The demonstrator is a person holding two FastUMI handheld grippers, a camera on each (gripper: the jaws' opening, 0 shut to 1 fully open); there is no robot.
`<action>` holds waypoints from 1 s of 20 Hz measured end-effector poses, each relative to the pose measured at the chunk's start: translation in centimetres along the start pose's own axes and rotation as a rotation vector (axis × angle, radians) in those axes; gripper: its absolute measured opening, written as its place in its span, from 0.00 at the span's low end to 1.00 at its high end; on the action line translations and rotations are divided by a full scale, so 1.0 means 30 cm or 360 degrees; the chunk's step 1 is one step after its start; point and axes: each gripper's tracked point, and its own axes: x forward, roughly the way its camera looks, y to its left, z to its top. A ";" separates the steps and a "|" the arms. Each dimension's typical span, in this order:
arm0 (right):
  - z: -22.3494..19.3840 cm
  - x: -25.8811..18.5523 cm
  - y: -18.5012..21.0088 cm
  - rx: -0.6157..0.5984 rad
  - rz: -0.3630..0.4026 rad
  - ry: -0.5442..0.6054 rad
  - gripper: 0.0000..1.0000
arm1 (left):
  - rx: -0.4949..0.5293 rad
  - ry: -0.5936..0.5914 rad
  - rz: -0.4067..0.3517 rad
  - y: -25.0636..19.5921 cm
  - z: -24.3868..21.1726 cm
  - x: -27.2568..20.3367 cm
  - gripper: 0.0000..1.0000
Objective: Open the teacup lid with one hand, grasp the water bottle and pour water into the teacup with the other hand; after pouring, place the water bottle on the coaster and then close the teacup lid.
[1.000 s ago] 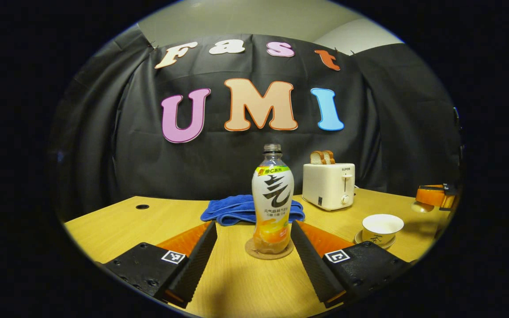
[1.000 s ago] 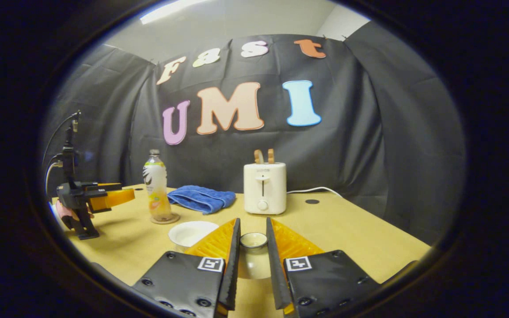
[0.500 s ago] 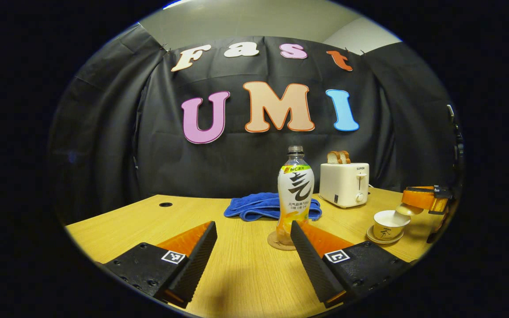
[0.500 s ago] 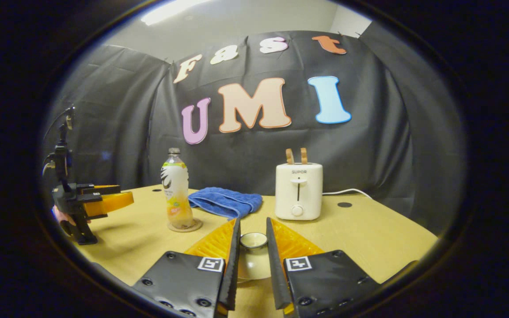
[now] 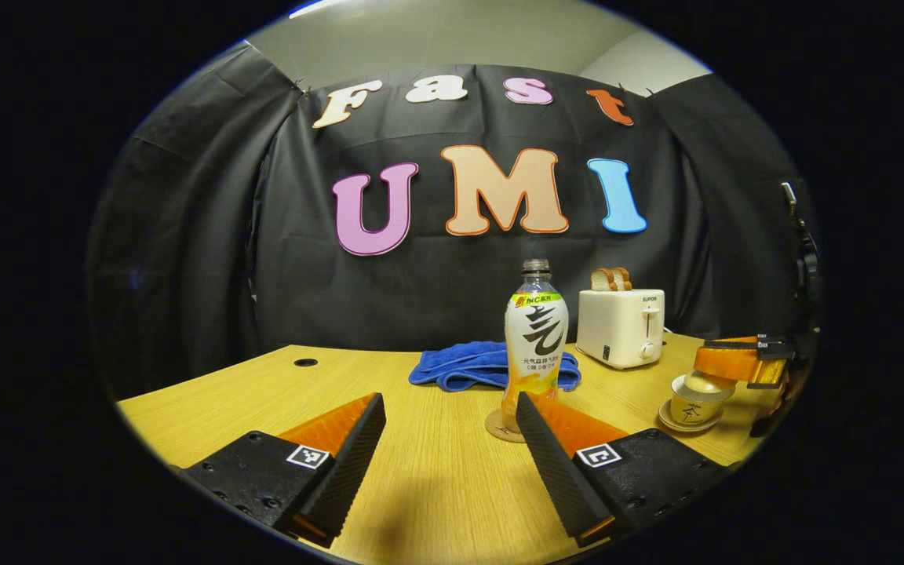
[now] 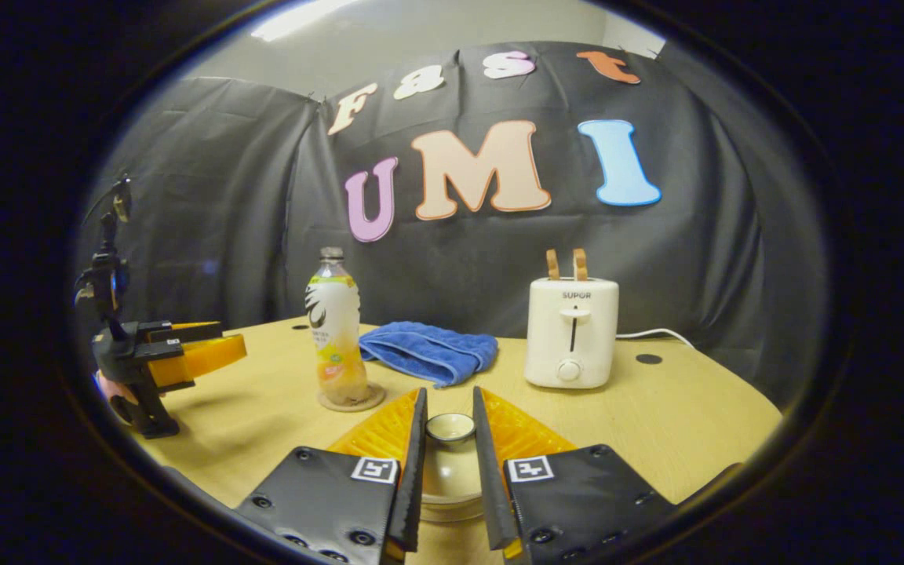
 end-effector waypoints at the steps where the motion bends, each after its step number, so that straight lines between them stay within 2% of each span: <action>1: -0.003 0.003 0.000 -0.0001 0.0006 0.0016 0.37 | 0.0000 0.0000 0.0000 0.001 0.001 -0.002 0.98; 12: -0.041 0.009 0.010 -0.0018 0.0013 0.0133 0.38 | -0.0001 -0.0001 -0.0007 0.000 -0.001 -0.001 0.98; 19: -0.022 -0.030 -0.003 -0.0003 -0.0012 0.0076 1.00 | 0.0000 -0.0002 -0.0010 -0.001 0.000 0.000 0.98; 20: -0.016 -0.042 -0.006 -0.0001 -0.0020 0.0055 0.97 | 0.0000 -0.0002 -0.0010 -0.002 0.000 -0.001 0.98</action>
